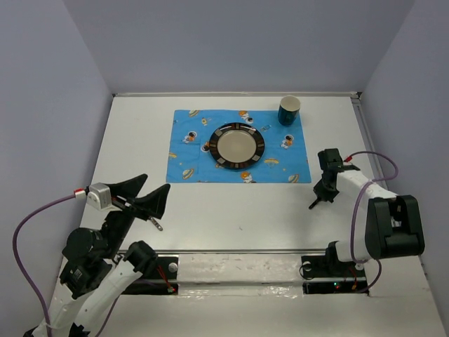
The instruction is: Set the dinner table for one person
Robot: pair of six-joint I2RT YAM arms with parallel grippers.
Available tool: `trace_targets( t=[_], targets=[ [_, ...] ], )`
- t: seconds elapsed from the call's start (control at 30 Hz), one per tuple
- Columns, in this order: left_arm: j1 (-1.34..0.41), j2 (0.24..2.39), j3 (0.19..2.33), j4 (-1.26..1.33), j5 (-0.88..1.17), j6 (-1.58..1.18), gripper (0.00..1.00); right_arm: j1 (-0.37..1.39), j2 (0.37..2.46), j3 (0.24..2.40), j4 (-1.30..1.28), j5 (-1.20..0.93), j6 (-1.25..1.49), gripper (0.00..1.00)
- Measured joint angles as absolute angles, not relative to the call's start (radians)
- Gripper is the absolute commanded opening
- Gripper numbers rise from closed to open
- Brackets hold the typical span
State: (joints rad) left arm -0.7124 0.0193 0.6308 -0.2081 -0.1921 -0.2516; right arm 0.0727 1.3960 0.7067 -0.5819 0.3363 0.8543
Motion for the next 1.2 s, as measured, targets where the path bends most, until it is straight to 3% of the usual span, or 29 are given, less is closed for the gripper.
trace_targets(
  t=[0.17, 0.33, 0.5, 0.63, 0.8, 0.97, 1.2],
  targets=[
    [-0.712, 0.033, 0.631, -0.209, -0.192, -0.251, 0.99, 0.072, 1.37, 0.692, -0.564, 0.328, 0.84, 0.0],
    [-0.712, 0.046, 0.631, -0.214, -0.192, -0.251, 0.99, 0.118, 1.151, 0.668, -0.642, 0.361, 0.797, 0.0],
    [-0.709, 0.076, 0.631, -0.215, -0.192, -0.25, 0.99, 0.345, 1.073, 0.884, -0.732, 0.434, 0.781, 0.0],
    [-0.683, 0.092, 0.631, -0.22, -0.2, -0.25, 0.99, 0.596, 1.282, 1.149, -0.705, 0.487, 0.757, 0.0],
    [-0.643, 0.095, 0.631, -0.221, -0.224, -0.251, 0.99, 0.765, 1.708, 1.535, -0.611, 0.474, 0.679, 0.0],
    [-0.615, 0.133, 0.631, -0.221, -0.233, -0.251, 0.99, 0.811, 2.057, 1.876, -0.538, 0.396, 0.639, 0.0],
    [-0.584, 0.184, 0.631, -0.222, -0.229, -0.252, 0.99, 0.813, 2.374, 2.203, -0.522, 0.307, 0.632, 0.0]
  ],
)
